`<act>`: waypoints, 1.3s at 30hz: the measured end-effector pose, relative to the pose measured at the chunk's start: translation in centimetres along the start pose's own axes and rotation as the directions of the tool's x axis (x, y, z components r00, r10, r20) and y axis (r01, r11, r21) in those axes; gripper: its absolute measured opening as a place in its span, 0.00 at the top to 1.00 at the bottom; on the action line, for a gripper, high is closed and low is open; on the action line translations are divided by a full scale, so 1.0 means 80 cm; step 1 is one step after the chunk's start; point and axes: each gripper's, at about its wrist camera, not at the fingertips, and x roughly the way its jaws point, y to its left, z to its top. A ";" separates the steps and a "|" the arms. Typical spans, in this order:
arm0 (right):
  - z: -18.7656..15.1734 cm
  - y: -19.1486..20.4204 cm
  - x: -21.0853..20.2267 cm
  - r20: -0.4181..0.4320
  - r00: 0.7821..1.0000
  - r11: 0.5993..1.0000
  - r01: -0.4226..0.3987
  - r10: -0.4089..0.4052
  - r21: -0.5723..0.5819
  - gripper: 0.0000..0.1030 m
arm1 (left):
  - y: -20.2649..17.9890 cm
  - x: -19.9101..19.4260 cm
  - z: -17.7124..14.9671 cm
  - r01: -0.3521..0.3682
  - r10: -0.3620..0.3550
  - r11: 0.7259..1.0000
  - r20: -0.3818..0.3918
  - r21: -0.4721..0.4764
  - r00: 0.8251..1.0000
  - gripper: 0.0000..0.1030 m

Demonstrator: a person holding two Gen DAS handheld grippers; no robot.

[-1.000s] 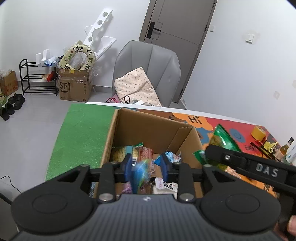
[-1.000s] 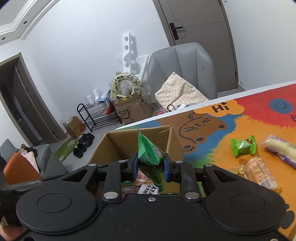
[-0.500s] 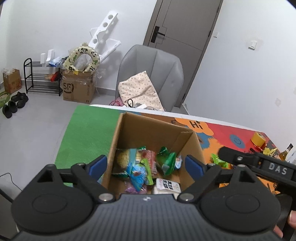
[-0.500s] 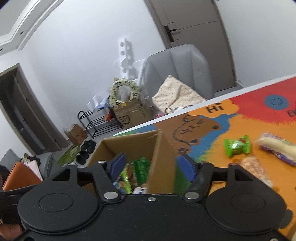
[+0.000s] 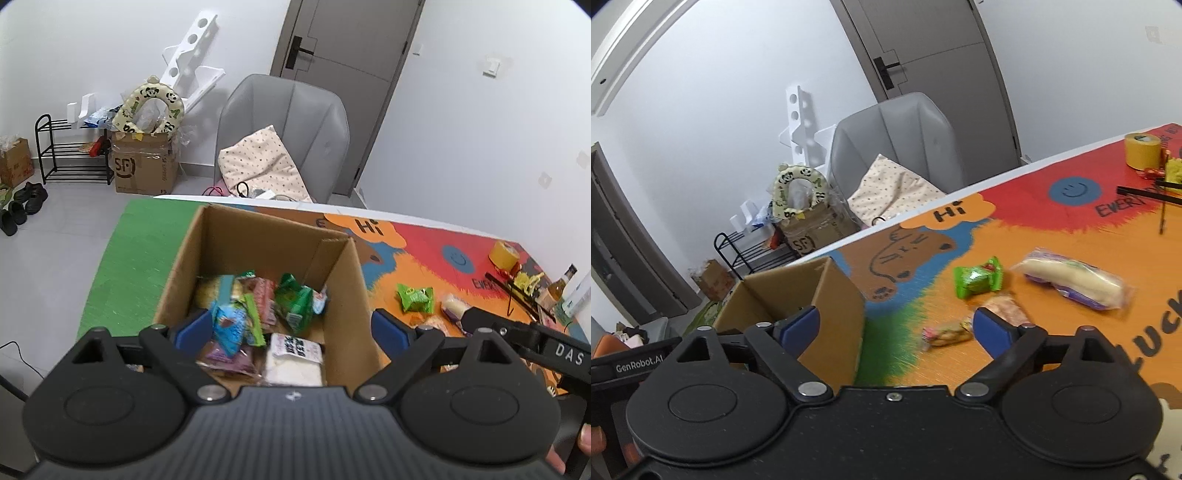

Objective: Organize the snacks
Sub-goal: 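Move both grippers back over the remaining snacks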

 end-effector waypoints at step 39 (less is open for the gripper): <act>-0.002 -0.160 -0.059 0.063 0.992 0.994 0.109 -0.111 0.032 0.00 | -0.174 0.047 -0.026 0.084 -0.079 0.986 -0.043 0.141 0.996 0.01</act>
